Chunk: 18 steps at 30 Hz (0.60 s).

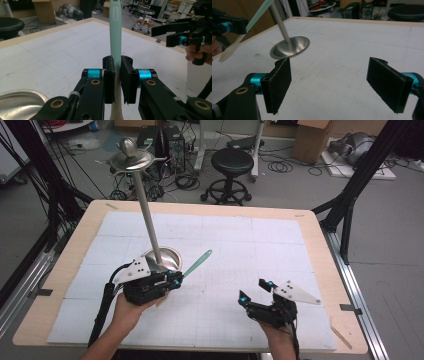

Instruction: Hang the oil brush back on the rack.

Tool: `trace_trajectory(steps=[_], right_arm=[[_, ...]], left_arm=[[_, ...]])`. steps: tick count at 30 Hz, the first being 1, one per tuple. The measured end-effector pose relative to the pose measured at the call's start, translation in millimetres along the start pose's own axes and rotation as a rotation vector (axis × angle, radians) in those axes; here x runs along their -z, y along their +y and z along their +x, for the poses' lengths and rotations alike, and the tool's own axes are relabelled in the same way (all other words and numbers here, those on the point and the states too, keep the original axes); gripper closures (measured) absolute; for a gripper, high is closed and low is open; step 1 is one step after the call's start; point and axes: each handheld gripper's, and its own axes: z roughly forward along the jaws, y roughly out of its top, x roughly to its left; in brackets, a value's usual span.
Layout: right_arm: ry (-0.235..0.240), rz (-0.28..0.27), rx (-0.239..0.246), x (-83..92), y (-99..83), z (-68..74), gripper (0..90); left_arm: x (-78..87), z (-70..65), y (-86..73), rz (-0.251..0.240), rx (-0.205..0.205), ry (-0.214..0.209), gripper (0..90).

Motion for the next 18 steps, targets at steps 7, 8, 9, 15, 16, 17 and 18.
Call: trace_trajectory(steps=[7, 8, 9, 15, 16, 17, 18], right_arm=[[0.124, -0.041, -0.009, -16.1, 14.1, 22.0, 24.6], [0.14, -0.053, -0.013, -16.8, 16.4, 22.9, 25.8], [0.157, -0.062, -0.026, -17.5, 18.3, 24.0, 27.2], [0.245, -0.085, -0.058, -27.8, 26.4, 31.2, 36.4], [0.25, -0.086, -0.058, -28.7, 27.7, 32.9, 38.4], [0.261, -0.096, -0.062, -29.5, 29.0, 34.7, 40.3], [0.269, -0.102, -0.063, -30.2, 30.6, 35.8, 42.5]], left_arm=[[-5.2, -14.8, -1.8, -0.007, -0.051, -0.008, 81.8], [-6.6, -17.2, -2.5, -0.007, -0.055, -0.012, 81.8], [-8.1, -20.0, -3.1, -0.005, -0.061, -0.02, 81.7], [-17.0, -34.6, -6.5, -0.002, -0.098, -0.04, 81.7], [-17.9, -35.5, -6.9, 0.0, -0.101, -0.041, 81.7], [-18.7, -36.3, -7.0, -0.002, -0.1, -0.042, 81.7], [-18.9, -36.4, -7.0, -0.003, -0.102, -0.043, 81.7]])
